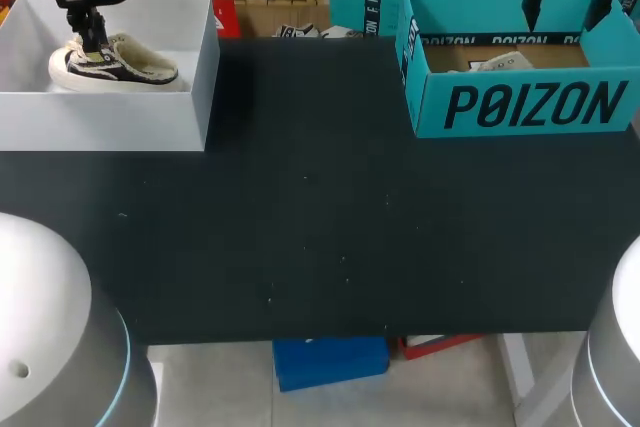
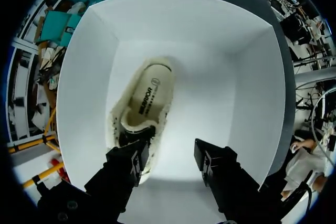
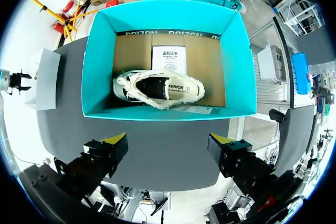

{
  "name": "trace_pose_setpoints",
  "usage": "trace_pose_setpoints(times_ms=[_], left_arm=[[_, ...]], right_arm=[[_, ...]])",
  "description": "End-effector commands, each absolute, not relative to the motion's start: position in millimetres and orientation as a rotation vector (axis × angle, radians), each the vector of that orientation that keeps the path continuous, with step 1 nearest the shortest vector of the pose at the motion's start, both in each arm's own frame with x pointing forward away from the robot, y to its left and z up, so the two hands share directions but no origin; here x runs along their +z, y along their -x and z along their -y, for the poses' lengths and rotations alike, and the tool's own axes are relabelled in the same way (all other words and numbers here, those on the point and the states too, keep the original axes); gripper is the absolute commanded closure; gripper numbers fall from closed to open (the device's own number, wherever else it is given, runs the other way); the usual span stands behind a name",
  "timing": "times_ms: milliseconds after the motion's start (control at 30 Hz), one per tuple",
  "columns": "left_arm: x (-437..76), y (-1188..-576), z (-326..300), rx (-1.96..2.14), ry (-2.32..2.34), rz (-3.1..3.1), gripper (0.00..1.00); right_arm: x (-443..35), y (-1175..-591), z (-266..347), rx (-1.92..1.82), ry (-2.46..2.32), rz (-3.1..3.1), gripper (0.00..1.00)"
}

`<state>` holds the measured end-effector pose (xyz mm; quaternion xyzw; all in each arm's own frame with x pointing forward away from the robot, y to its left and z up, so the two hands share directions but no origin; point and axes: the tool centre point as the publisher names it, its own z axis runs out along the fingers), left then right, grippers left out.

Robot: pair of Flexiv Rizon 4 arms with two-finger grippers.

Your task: Take the shoe out of the shoebox, open the shoe tongue, remove and reinsert the insole, then place the shoe into the shoebox

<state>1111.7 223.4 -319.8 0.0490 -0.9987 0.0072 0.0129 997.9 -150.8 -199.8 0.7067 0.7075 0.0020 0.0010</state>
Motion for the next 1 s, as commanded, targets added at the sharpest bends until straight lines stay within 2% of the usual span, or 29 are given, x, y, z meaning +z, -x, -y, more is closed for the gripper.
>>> trace_pose_setpoints(times_ms=[33, 200, 267, 600, 1000], left_arm=[[-331, -1127, -222, 0.021, -0.121, 3.084, 0.45], [-336, -1133, -220, 0.026, -0.100, 3.081, 0.49], [-340, -1136, -219, 0.023, -0.083, 3.076, 0.47], [-352, -1124, -225, 0.003, -0.056, 3.049, 0.57], [-383, -1123, -234, -0.082, -0.049, 3.020, 0.53]], right_arm=[[-200, -999, 151, 0.005, -2.220, -2.221, 0.00], [-200, -999, 151, 0.005, -2.220, -2.221, 0.00], [-200, -999, 151, 0.005, -2.220, -2.221, 0.00], [-200, -999, 151, 0.005, -2.220, -2.221, 0.00], [-200, -999, 151, 0.005, -2.220, -2.221, 0.00]])
